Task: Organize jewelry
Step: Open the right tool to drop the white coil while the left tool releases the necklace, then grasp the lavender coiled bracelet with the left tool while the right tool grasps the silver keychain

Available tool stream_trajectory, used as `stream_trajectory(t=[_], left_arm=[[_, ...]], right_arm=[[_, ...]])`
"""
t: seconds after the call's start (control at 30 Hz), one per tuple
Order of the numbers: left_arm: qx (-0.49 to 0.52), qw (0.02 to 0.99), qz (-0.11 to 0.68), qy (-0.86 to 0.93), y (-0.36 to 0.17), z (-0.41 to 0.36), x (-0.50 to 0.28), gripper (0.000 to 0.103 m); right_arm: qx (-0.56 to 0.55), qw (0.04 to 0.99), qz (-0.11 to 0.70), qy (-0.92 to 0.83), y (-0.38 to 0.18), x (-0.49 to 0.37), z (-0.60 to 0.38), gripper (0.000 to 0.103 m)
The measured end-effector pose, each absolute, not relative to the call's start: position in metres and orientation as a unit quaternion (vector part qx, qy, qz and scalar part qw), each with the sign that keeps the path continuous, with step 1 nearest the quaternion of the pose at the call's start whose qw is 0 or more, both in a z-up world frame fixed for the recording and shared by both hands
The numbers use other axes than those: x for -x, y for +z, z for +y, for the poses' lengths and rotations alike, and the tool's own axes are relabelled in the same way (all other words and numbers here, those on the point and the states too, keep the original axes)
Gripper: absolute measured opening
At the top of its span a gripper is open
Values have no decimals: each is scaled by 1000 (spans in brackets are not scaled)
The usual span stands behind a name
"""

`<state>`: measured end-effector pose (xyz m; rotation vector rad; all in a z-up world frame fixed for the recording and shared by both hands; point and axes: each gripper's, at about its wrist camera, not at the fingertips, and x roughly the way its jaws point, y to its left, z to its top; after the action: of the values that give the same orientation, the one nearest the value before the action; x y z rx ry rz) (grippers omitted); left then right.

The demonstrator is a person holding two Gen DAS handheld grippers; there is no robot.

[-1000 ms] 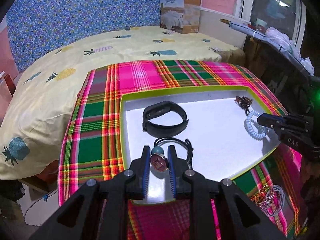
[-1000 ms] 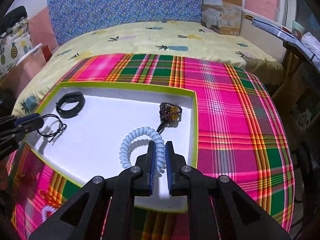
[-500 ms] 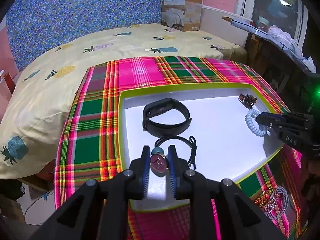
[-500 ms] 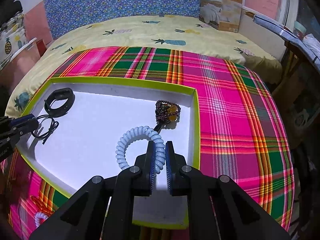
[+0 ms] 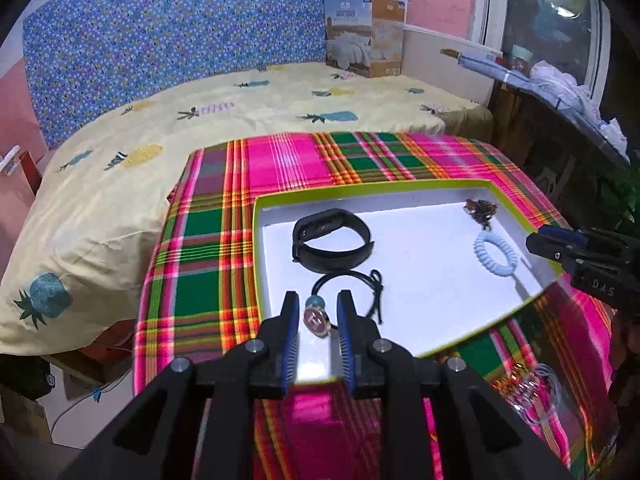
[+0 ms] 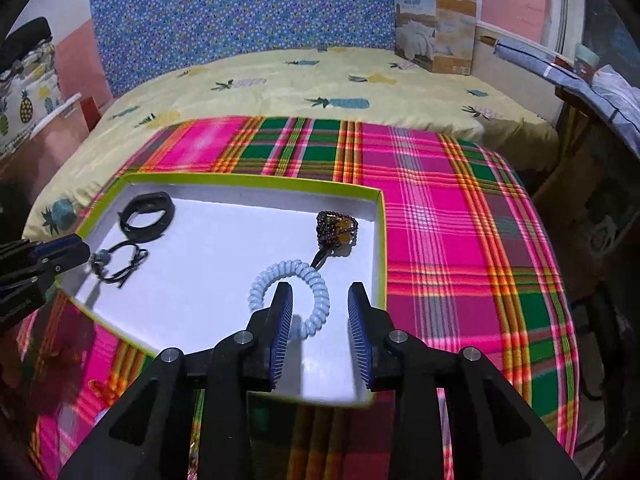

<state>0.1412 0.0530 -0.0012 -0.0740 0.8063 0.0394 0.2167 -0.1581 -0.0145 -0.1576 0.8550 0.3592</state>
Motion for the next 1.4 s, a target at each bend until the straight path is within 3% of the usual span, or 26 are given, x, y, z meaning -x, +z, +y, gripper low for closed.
stream_trajectory(t=[0.77,1.4], left_arm=[[43,928,370,1,16,47,-28,20],[60,927,371,-8,13,47,-4,20]], right_arm=[[30,905,369,211,19,-86,-188,30],[28,898,372,235,15,-57,-184,30]])
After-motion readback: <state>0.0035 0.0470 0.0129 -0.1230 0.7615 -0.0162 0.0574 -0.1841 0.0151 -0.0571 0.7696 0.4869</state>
